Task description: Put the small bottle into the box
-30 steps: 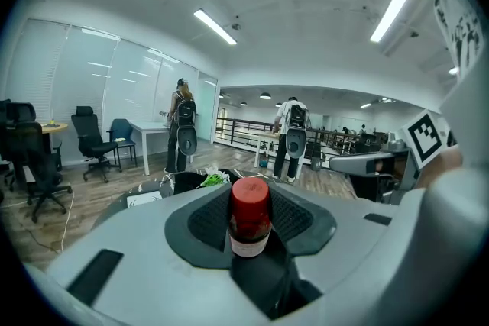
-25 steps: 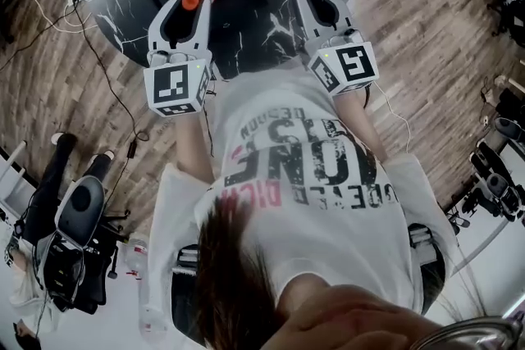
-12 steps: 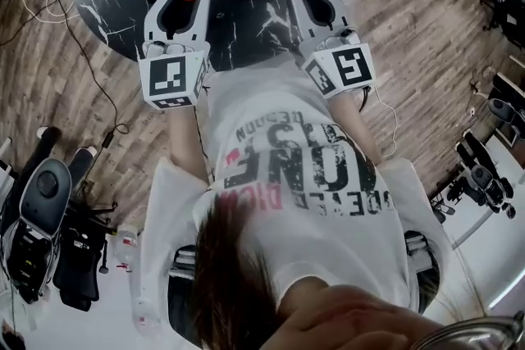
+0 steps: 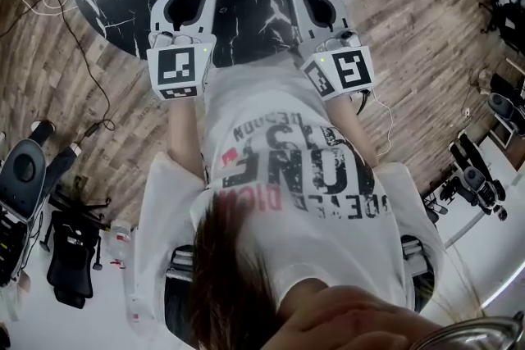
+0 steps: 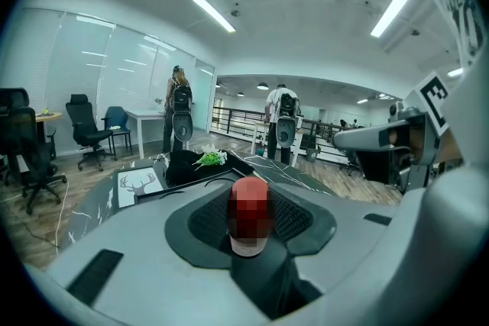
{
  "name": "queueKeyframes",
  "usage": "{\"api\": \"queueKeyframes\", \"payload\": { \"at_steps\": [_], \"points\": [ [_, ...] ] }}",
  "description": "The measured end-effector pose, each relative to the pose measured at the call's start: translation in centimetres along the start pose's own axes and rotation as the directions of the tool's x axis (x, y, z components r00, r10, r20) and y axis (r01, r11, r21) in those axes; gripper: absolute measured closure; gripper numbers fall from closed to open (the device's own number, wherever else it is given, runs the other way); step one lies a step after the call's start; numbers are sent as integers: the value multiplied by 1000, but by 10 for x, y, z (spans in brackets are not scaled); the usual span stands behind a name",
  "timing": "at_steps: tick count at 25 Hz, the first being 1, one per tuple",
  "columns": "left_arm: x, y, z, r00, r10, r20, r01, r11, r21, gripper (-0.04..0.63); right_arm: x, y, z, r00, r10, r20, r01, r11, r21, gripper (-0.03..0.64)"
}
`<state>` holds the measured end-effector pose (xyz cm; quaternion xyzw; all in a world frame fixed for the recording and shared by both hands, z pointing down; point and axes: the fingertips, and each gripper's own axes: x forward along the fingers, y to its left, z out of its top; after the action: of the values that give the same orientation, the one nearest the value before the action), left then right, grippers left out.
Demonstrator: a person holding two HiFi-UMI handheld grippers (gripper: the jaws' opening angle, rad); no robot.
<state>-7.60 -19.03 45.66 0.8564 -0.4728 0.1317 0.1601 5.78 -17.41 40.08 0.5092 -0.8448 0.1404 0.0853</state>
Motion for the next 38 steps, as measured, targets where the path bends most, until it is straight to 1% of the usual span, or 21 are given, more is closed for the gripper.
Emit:
{"api": "queueKeyframes", "payload": {
  "at_steps": [7, 17, 25, 38],
  "points": [
    [7, 3, -20, 1000, 4, -29, -4, 1000, -9, 454, -1, -2, -2, 1000, -23, -8, 23, 1000, 0, 614],
    [18, 2, -42, 997, 4, -72, -4, 1000, 3, 454, -2, -3, -7, 999, -32, -24, 32, 999, 0, 614],
    [26, -4, -54, 995, -8, -104, 11, 1000, 23, 454, -1, -5, -9, 999, -30, -35, 30, 1000, -2, 614],
    [32, -5, -67, 991, 3, -137, 5, 998, 57, 454, -1, -4, -12, 999, -22, -49, 22, 1000, -4, 614]
  ]
}}
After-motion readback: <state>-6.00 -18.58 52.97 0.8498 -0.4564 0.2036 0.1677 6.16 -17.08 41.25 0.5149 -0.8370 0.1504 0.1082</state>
